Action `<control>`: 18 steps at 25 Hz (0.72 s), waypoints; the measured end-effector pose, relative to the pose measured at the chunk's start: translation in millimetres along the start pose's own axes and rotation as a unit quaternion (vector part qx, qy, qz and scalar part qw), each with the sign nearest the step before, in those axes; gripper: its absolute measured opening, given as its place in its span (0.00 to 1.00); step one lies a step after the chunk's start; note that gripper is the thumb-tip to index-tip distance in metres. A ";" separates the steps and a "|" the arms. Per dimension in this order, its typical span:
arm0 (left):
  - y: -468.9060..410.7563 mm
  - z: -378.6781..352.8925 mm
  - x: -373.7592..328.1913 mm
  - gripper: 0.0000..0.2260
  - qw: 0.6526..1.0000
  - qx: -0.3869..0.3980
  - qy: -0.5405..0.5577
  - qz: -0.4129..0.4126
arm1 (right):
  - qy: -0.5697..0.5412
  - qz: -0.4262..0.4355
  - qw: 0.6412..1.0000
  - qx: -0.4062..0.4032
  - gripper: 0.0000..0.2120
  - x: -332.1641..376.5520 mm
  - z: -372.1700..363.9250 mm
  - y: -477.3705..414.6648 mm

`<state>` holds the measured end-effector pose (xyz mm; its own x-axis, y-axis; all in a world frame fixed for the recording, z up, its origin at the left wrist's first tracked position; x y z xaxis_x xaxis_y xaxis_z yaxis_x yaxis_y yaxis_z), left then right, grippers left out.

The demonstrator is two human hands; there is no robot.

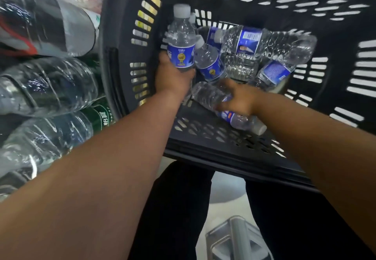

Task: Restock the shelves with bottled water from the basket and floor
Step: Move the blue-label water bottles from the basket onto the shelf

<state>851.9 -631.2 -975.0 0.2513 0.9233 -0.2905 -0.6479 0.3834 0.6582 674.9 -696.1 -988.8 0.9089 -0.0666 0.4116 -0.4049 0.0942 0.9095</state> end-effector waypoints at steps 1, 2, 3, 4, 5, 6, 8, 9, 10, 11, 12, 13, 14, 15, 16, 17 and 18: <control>2.7 0.7 -2.2 0.28 1.000 0.010 -0.014 -0.003 | -0.053 0.002 0.997 0.048 0.33 4.3 0.8 0.3; 5.3 0.7 -4.1 0.28 1.000 0.018 -0.024 -0.009 | -0.111 -0.010 0.989 0.099 0.29 9.2 -0.3 1.1; 7.6 0.3 -5.7 0.28 0.999 0.025 -0.030 -0.017 | -0.199 -0.026 0.970 0.137 0.24 10.7 -1.1 1.6; 9.1 0.5 -7.2 0.28 0.999 0.029 -0.033 -0.024 | -0.322 -0.058 0.932 0.155 0.21 13.3 -1.2 5.3; 9.6 -0.2 -7.3 0.29 0.998 0.035 -0.033 -0.026 | -0.453 -0.098 0.872 0.154 0.18 11.5 0.3 9.1; 9.9 -1.2 -6.9 0.29 0.998 0.044 -0.030 -0.025 | -0.539 -0.120 0.821 0.146 0.15 6.0 2.9 12.6; 10.6 -4.3 -5.7 0.29 0.997 0.064 -0.009 -0.031 | -0.638 -0.114 0.749 0.136 0.14 -12.1 6.5 14.3; 12.1 -5.7 -6.0 0.28 0.997 0.075 0.004 -0.034 | -0.675 -0.094 0.719 0.134 0.14 -19.2 7.5 16.0; 15.2 -6.3 -8.1 0.28 0.995 0.087 0.015 -0.037 | -0.698 -0.074 0.700 0.133 0.16 -26.1 6.9 18.0; 19.7 -6.6 -11.5 0.28 0.994 0.100 0.022 -0.044 | -0.708 -0.062 0.690 0.136 0.16 -31.4 7.1 21.7; 25.4 -6.6 -15.3 0.27 0.991 0.117 0.028 -0.055 | -0.712 -0.050 0.686 0.143 0.14 -36.1 7.0 25.9; 31.5 -6.4 -18.4 0.27 0.988 0.136 0.034 -0.070 | -0.718 -0.036 0.679 0.152 0.14 -41.0 7.4 30.5; 38.9 -4.8 -21.9 0.27 0.984 0.154 0.039 -0.085 | -0.727 -0.016 0.668 0.160 0.19 -42.7 8.9 37.0; 46.0 -2.2 -24.7 0.27 0.980 0.166 0.041 -0.100 | -0.730 0.000 0.664 0.163 0.27 -44.3 12.0 42.4; 53.6 1.9 -27.9 0.27 0.978 0.170 0.044 -0.115 | -0.726 0.013 0.669 0.162 0.33 -44.5 16.4 49.6; 60.4 6.7 -31.0 0.25 0.976 0.168 0.054 -0.127 | -0.716 0.026 0.680 0.156 0.36 -42.2 21.0 56.4; 67.1 12.2 -33.5 0.24 0.975 0.167 0.066 -0.132 | -0.704 0.038 0.693 0.150 0.35 -37.2 25.6 64.5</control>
<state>808.8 -636.1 -912.7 0.2677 0.7889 -0.5532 -0.2970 0.6137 0.7315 612.4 -713.0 -943.9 -0.0286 -0.9961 -0.0836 -0.6405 -0.0460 0.7666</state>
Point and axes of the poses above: each hand's wrist, its own y-axis away from the middle knuckle, its own z-axis out of the back of the hand, x = y × z, the point moved 2 cm from there along -y, towards the middle knuckle, and after that the axes turned 15 degrees about -y, right-handed, at the moved point
